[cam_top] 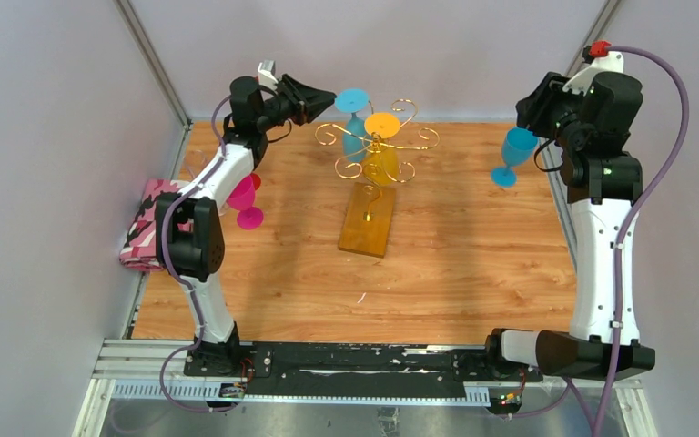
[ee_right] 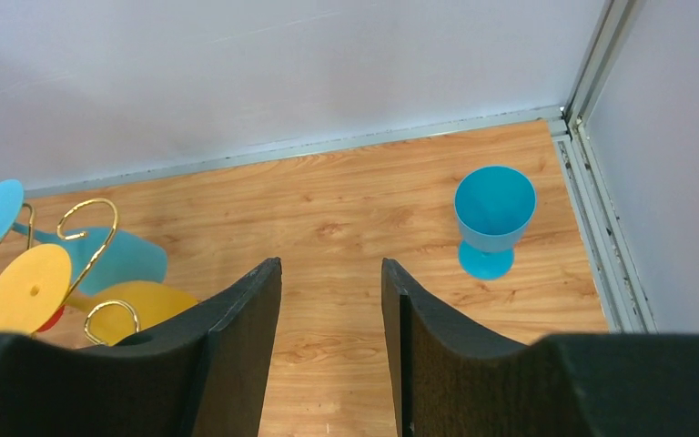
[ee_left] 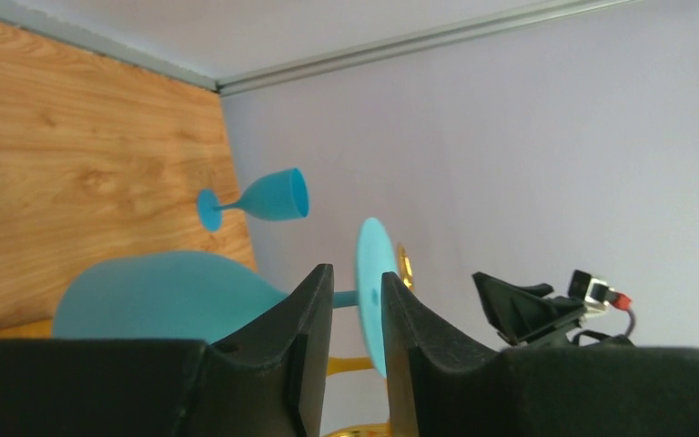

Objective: Take the wine glass off the wine glass rack

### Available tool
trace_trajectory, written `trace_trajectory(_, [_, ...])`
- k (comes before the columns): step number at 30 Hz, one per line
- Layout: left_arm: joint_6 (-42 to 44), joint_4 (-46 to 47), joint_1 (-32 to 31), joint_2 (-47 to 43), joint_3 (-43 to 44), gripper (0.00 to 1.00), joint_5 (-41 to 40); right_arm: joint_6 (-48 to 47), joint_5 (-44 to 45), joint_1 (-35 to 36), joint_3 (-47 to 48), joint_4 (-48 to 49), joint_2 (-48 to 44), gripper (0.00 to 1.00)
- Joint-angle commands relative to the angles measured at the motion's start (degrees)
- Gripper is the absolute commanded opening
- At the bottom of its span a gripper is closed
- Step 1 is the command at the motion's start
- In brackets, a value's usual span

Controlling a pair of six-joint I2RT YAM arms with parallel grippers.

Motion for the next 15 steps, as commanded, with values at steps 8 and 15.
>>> trace_trajectory(8, [5.0, -5.5, -2.7, -1.6, 0.2, 0.3, -0.5, 0.5, -0.9, 0.9, -2.4, 3.3, -2.6, 0.49])
trace_trajectory(15, [5.3, -5.5, -2.9, -2.2, 0.1, 0.3, -0.4, 0.5, -1.7, 0.9, -2.9, 3.7, -2.3, 0.49])
